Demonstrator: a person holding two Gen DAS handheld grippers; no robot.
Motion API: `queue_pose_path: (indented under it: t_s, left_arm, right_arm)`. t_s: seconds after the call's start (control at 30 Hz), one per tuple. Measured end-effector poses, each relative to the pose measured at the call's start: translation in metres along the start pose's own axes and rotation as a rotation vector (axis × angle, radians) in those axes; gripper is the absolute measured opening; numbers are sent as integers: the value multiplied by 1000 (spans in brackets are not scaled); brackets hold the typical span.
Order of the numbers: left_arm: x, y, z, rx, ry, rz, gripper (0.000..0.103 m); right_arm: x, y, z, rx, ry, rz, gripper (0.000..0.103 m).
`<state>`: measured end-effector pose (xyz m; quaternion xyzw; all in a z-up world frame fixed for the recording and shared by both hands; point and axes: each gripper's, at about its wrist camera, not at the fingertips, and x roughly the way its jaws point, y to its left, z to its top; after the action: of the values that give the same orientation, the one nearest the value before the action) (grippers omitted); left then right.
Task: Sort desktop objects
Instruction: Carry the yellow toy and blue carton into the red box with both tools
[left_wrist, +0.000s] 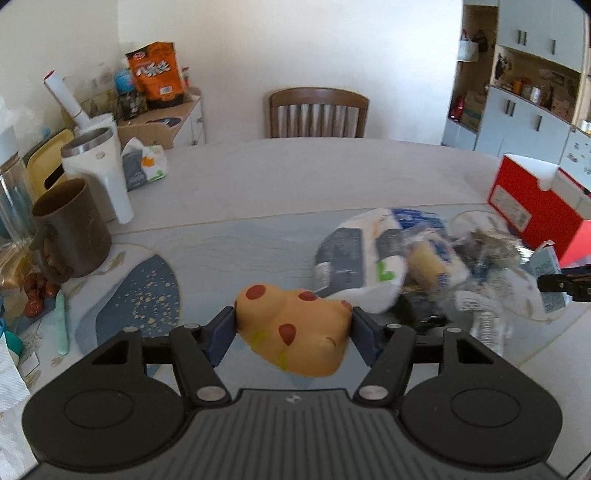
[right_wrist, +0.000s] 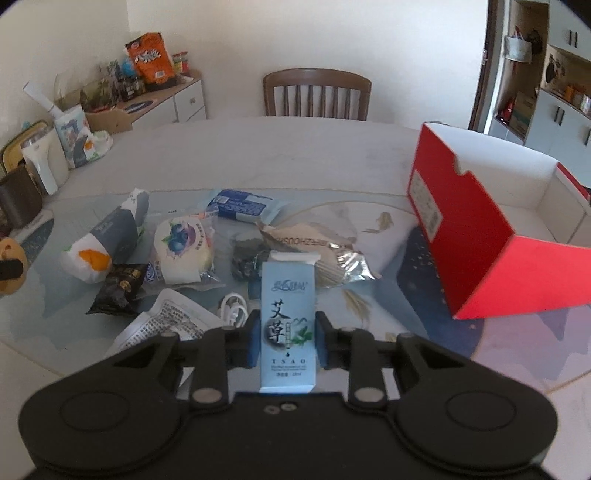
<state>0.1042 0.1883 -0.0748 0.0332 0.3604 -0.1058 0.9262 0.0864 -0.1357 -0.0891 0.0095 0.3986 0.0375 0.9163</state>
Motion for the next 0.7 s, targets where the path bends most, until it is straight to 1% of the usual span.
queue_pose_path:
  t_s: [0.17, 0.33, 0.6, 0.7]
  left_arm:
    - [-14, -21, 8, 11, -25, -49, 66]
    - [-24, -46, 23, 28, -59, -102, 66]
    - [-34, -91, 54, 75, -121, -163, 66]
    - [-34, -110, 66, 92, -139, -178, 66]
  right_arm:
    - [-20, -5, 4, 22, -22, 18, 28]
    - [-42, -19, 17, 36, -52, 38, 28]
    - [-63, -51, 43, 39, -91, 40, 28]
    - [-65, -69, 51, 65, -93, 32, 28]
